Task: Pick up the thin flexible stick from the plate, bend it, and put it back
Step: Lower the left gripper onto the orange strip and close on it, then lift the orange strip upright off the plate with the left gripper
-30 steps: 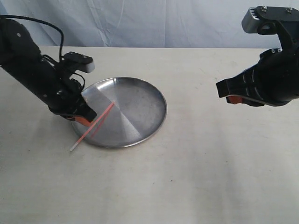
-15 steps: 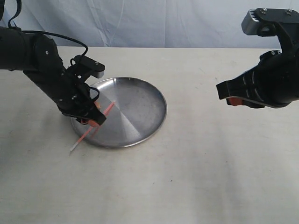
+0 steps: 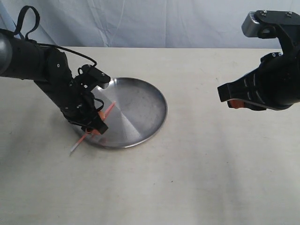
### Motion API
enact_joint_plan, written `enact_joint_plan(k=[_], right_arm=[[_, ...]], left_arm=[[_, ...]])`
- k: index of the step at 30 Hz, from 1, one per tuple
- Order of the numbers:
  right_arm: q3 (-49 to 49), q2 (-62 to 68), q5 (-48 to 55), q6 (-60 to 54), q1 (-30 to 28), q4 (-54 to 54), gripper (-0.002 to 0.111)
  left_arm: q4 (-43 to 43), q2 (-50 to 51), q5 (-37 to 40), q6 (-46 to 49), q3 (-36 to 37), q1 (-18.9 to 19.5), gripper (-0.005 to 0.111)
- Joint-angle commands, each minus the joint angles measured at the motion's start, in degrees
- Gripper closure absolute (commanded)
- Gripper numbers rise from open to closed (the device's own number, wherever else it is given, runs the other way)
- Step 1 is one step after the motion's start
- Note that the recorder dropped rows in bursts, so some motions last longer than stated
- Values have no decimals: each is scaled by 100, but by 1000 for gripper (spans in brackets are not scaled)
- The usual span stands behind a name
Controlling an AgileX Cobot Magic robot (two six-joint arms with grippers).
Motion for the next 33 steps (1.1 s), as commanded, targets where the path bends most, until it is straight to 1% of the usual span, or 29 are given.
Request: enact_joint_plan(k=[1,4,7,9,11,12,15,22,23,24,26,28,33], right_arm=[[-1,-42,21,6,-34,-11,108],[-1,-42,21,6,-34,-11,108],[-1,-42,34,6,-34,-11,108],[-1,-42,34,6,-34,-11,108],[-1,-42,46,6,-34,-11,108],[-1,-42,31,6,-34,-11,108],[-1,-42,19,6,-34,-11,108],[-1,-42,47,6,-34,-86,108],[-1,-42,47,6,-34,-86,108],[-1,-42,47,6,-34,-86,108],[-1,-42,47,6,-34,-86,108],[-1,-42,21,6,-34,-83,108],[-1,-42,-92,6,-34,-92,108]], left_arm=[[-9,22,-291,-5,-29,-47,47],[-9,71,-489,-5,-29,-47,47],[-34,97,-487,-15,-29,-47,47],[-34,97,-432,-15,-29,-47,54],[61,123,-251,13,-29,-47,67],[117,143,-213,13,-29,-47,70],[157,326,-14,13,-29,-47,71],[137,428,61,-4,-29,-47,71],[120,428,75,-12,-29,-47,72],[79,428,135,-12,-29,-47,76],[78,428,260,-12,-29,-47,89],[78,428,391,-12,-29,-47,107],[49,365,626,-10,-29,-47,106]])
